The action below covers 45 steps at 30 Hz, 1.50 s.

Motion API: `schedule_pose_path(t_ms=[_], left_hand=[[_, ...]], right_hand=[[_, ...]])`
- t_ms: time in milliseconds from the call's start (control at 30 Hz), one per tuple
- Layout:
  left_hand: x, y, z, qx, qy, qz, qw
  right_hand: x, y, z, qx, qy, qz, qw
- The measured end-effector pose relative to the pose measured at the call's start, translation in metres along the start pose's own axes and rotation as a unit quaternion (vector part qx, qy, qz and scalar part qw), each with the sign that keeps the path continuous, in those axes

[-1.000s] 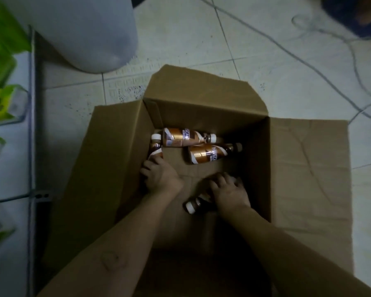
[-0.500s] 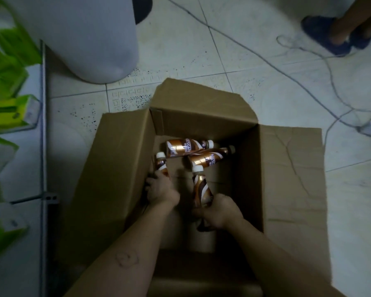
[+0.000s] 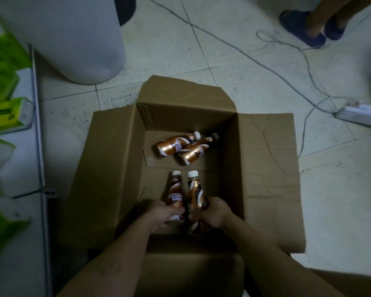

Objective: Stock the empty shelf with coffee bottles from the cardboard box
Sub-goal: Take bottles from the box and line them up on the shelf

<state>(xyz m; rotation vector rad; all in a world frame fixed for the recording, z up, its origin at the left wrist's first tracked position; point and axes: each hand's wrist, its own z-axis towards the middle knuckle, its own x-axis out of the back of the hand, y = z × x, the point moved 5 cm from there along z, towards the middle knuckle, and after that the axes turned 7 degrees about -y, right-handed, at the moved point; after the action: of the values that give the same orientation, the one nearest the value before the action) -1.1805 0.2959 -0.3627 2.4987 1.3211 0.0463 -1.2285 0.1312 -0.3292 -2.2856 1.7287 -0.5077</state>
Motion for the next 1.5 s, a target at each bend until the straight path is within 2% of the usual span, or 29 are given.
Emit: schedule_pose_path(t_ms=[167,267,467,600,833,967,1033,1100,1300,1433,1500], left_hand=[[0.004,0.022,-0.075,-0.089,-0.035,-0.048,0.994],[0.001,0.045,-0.136,-0.175,-0.069,-0.071,0.98],[-0.001,0.084,-0.278,-0.358,-0.055,-0.006,0.932],[-0.004,0.103,-0.376,-0.457,0.018,0.049,0.888],[0.024,0.101,-0.537,-0.559,0.231,0.142,0.783],[0.046,0.073,-0.632,-0.565,0.388,0.191,0.703],[0.059,0.048,-0.674,-0.546,0.447,0.206,0.678],[0.076,0.015,-0.709,-0.523,0.492,0.181,0.672],[0.122,-0.107,-0.784,-0.445,0.613,0.075,0.649],[0.139,-0.193,-0.799,-0.367,0.64,0.039,0.674],[0.143,-0.225,-0.799,-0.353,0.648,0.029,0.675]], right_hand=[[0.018,-0.04,-0.054,0.083,0.02,0.062,0.994],[0.03,-0.066,-0.109,0.162,0.04,0.081,0.983],[0.039,-0.115,-0.243,0.311,0.038,0.085,0.946],[0.032,-0.145,-0.322,0.411,0.054,0.067,0.907],[-0.007,-0.22,-0.433,0.545,0.06,0.004,0.836],[-0.055,-0.274,-0.491,0.622,0.028,-0.034,0.782],[-0.089,-0.299,-0.52,0.662,0.017,-0.061,0.747],[-0.129,-0.32,-0.546,0.688,-0.004,-0.109,0.717],[-0.265,-0.345,-0.582,0.7,-0.112,-0.229,0.666],[-0.357,-0.328,-0.582,0.687,-0.17,-0.279,0.65],[-0.392,-0.316,-0.579,0.683,-0.195,-0.287,0.642]])
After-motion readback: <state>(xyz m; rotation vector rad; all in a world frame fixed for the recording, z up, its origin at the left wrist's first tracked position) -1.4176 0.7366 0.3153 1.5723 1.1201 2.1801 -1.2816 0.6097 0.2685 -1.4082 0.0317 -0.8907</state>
